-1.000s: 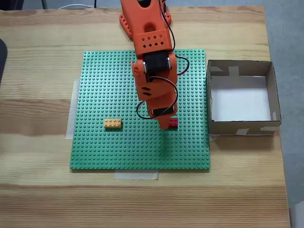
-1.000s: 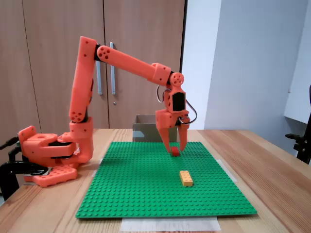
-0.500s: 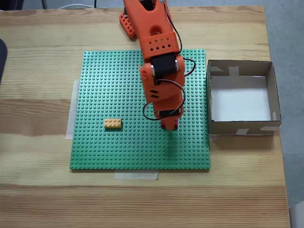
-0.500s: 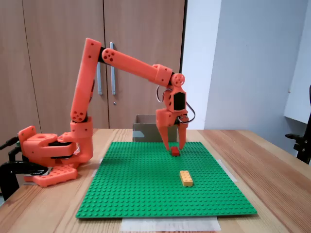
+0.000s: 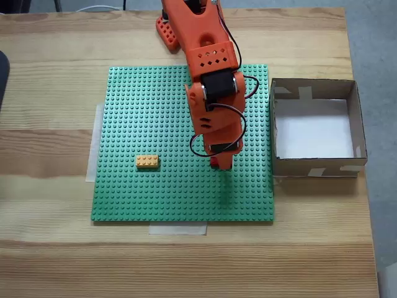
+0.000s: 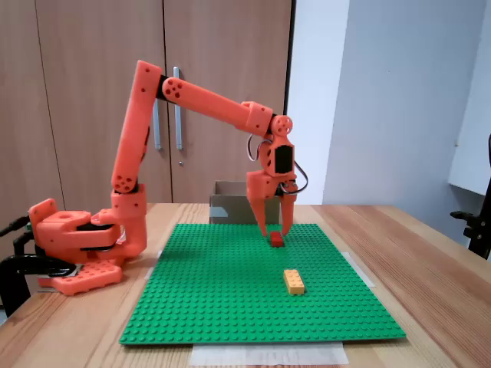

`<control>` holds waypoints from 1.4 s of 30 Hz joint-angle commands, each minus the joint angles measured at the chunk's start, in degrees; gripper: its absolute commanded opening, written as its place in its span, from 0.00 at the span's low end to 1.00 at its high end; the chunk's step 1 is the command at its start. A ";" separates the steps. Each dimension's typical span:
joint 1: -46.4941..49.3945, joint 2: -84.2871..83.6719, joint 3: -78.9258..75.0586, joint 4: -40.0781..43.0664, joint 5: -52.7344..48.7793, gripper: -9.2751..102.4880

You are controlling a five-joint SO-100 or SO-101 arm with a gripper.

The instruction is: Pick the red lego block and put it in the box.

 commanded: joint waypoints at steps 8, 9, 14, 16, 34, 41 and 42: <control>0.44 0.18 -2.29 0.18 0.62 0.24; 0.44 0.09 -2.29 0.18 0.44 0.24; 0.79 -0.70 -2.81 0.62 0.44 0.24; 0.97 -1.05 -2.99 0.53 0.44 0.24; 0.79 -2.81 -3.52 -0.53 0.18 0.24; 0.88 -2.99 -3.69 -1.14 0.35 0.24; 0.97 -2.99 -3.69 -1.23 0.35 0.24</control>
